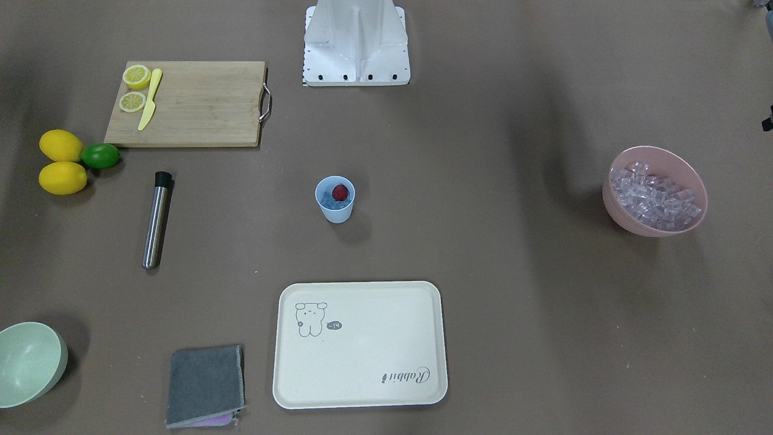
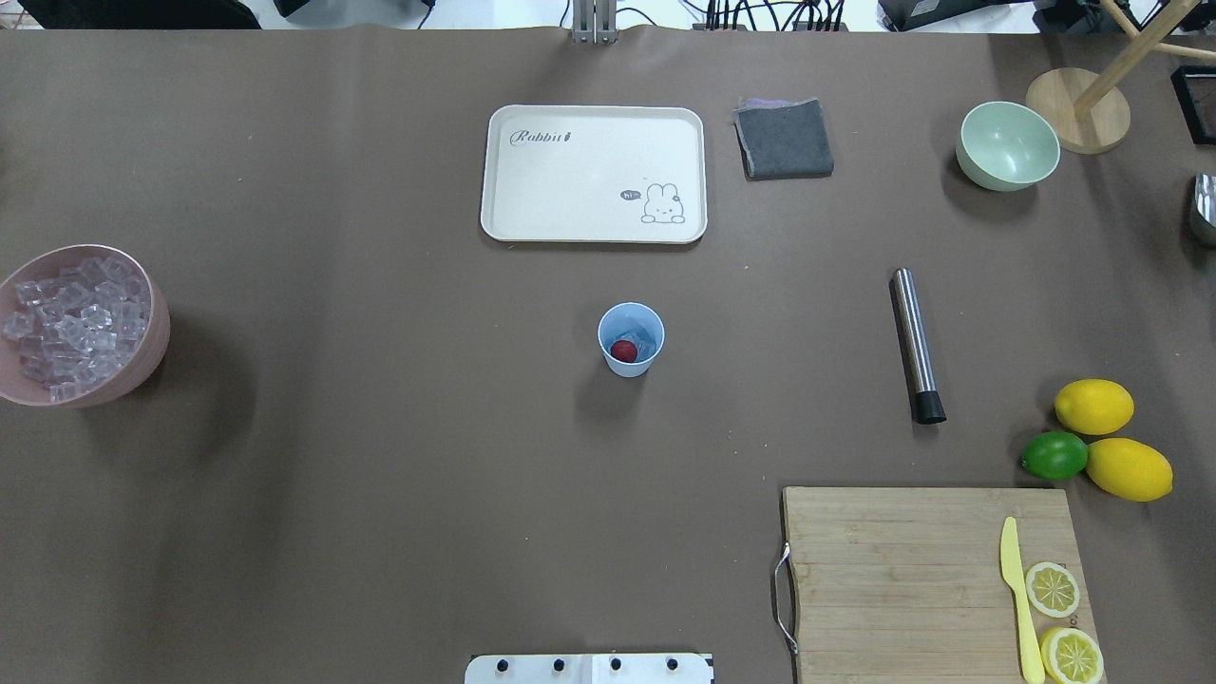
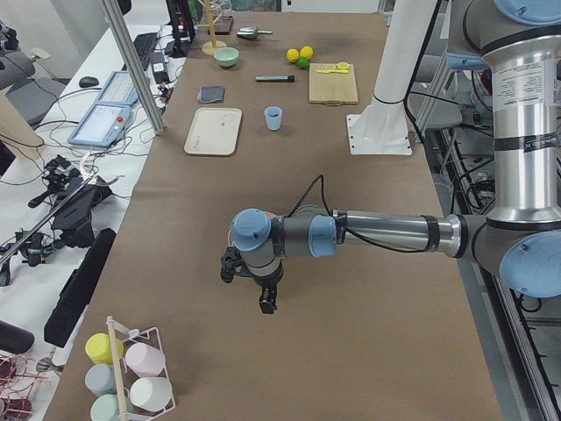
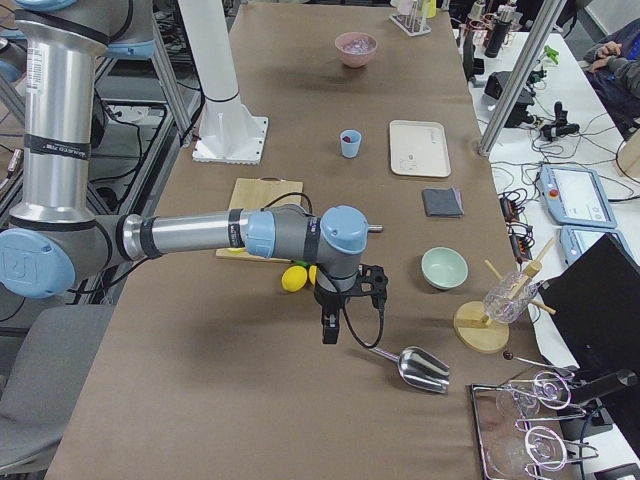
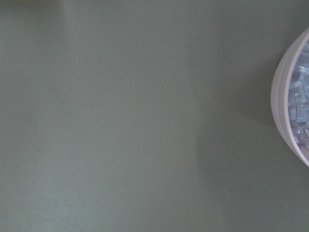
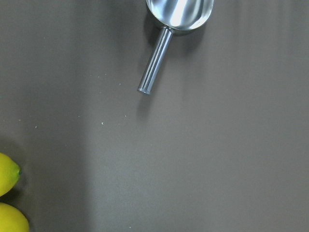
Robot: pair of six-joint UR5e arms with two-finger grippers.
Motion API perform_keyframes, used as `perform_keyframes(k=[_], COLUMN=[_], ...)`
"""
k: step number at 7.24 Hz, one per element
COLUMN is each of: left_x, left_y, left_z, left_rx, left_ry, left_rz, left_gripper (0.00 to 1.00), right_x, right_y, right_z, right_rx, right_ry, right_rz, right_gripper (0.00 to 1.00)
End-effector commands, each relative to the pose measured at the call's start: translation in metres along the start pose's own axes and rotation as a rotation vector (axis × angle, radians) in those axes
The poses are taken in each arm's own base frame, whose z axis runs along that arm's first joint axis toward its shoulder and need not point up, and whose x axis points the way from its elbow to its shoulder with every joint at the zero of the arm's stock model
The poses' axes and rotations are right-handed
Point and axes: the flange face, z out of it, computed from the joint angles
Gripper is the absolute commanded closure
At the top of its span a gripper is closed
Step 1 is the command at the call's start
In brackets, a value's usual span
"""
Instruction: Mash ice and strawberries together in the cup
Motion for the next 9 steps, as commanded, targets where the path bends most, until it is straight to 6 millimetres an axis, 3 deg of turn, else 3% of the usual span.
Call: perform_keyframes(k=[1, 9], left_x=[0.001, 0.000], left_y=[0.000, 0.001], left_z=[-0.001, 0.000], left_rx=[0.002, 0.001], left_ry=[0.001, 0.001], left_rz=[0.000, 0.000], left_gripper=[0.01, 0.01], right_x=[0.002, -0.007], right_y=[0.002, -0.008], right_z=[0.004, -0.004], right_rx=[-0.002, 0.018], right_ry=[-0.004, -0.054], right_rz=[0.006, 0.064], right_gripper=[0.00, 0.00])
